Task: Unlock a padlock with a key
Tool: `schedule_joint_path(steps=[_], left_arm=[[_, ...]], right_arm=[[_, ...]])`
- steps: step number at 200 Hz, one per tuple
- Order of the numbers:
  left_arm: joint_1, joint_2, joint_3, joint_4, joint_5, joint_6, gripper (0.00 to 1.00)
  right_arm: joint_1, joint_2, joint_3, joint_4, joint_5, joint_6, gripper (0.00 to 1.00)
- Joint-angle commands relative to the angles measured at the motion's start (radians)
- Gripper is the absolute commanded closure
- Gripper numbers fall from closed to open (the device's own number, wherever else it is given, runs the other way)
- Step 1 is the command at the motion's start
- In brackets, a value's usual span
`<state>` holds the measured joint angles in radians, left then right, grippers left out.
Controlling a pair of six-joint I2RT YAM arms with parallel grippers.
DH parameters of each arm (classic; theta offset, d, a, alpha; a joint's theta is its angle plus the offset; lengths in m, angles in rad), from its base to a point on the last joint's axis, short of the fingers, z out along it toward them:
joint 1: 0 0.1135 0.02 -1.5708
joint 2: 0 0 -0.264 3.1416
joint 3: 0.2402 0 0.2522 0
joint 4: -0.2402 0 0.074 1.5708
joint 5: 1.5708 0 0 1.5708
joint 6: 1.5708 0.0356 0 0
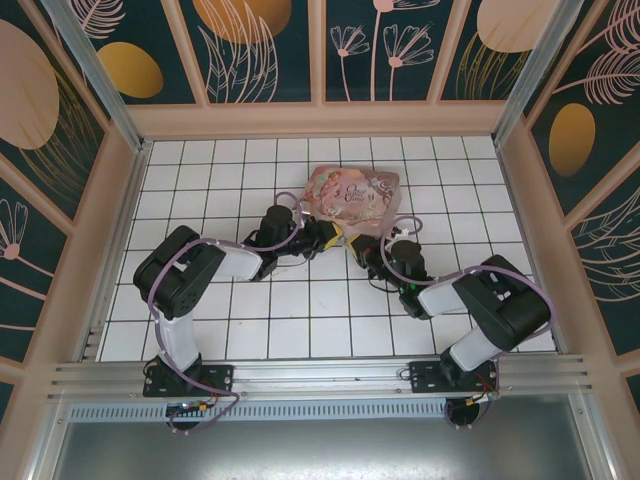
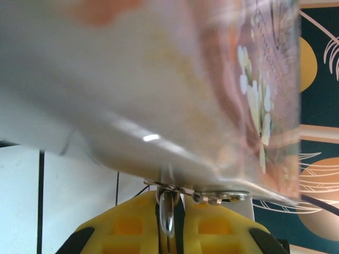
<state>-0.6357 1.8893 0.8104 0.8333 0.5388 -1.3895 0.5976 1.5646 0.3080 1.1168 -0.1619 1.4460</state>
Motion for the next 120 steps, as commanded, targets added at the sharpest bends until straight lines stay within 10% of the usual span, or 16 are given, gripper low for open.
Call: schedule_joint_path(steps=[1, 120], left_arm=[[-0.031, 0.012, 0.029, 0.049, 0.064, -0.004, 1.0], [-0.034, -0.002, 0.024, 0.034, 0.07, 0.009, 1.0]], right_arm=[[0.014, 0.033, 0.038, 0.158, -0.031, 0.039, 1.0], [-0.093, 0.019, 0.078, -0.082, -0.097, -0.25, 1.0]])
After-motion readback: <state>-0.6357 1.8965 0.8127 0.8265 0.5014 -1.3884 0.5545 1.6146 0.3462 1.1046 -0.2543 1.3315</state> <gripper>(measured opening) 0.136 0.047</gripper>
